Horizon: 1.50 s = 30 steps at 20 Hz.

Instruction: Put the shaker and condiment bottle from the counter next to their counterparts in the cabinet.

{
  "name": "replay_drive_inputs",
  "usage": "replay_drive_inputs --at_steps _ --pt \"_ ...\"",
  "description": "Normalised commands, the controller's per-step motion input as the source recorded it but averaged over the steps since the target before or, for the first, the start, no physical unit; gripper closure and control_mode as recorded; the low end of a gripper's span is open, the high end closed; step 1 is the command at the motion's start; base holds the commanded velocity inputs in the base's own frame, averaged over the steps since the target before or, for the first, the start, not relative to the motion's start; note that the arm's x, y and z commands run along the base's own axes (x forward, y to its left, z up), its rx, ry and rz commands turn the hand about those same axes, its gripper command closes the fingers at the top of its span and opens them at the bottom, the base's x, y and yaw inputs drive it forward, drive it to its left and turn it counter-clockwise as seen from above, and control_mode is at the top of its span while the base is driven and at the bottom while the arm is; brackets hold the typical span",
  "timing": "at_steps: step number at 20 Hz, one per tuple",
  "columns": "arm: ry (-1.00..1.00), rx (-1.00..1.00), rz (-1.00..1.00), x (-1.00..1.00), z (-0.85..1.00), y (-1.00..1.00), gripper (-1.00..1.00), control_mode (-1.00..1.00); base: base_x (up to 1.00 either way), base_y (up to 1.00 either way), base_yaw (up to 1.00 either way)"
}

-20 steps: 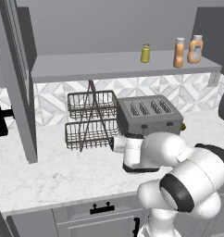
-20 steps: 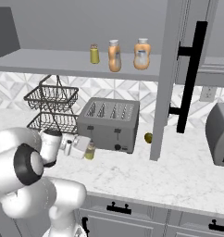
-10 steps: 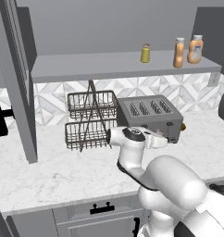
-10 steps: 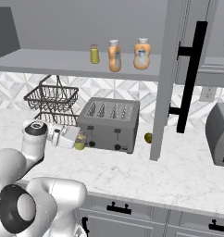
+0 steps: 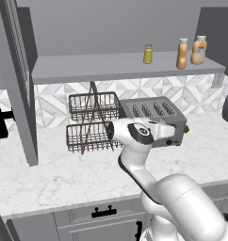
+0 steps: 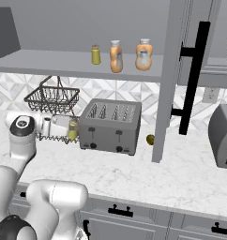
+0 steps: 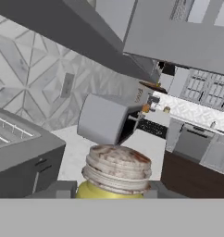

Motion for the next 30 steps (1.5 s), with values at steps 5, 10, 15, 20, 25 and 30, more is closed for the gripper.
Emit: replay_drive_inputs --at_steps 5,10,15,20,25,30 --pt "0.00 -0.04 0.07 -0.15 0.82 0.15 1.00 -1.00 0.00 0.00 0.00" --pt "0.00 -0.03 0.08 -0.04 0.85 0.16 1.00 -1.00 0.00 0.00 0.00" --pt "-0.01 -0.09 0.06 -0.01 0.78 0.18 1.00 -1.00 0.00 0.00 0.00" --pt "-0.02 -0.11 0.06 -0.12 0.79 0.20 1.00 -1.00 0.00 0.00 0.00" --pt "-0.05 -0.10 0.06 -0.05 0.71 0.11 1.00 -1.00 0.00 0.00 0.00" --pt "-0.11 -0.03 0.07 0.50 0.40 0.00 1.00 -1.00 0.00 0.00 0.00"
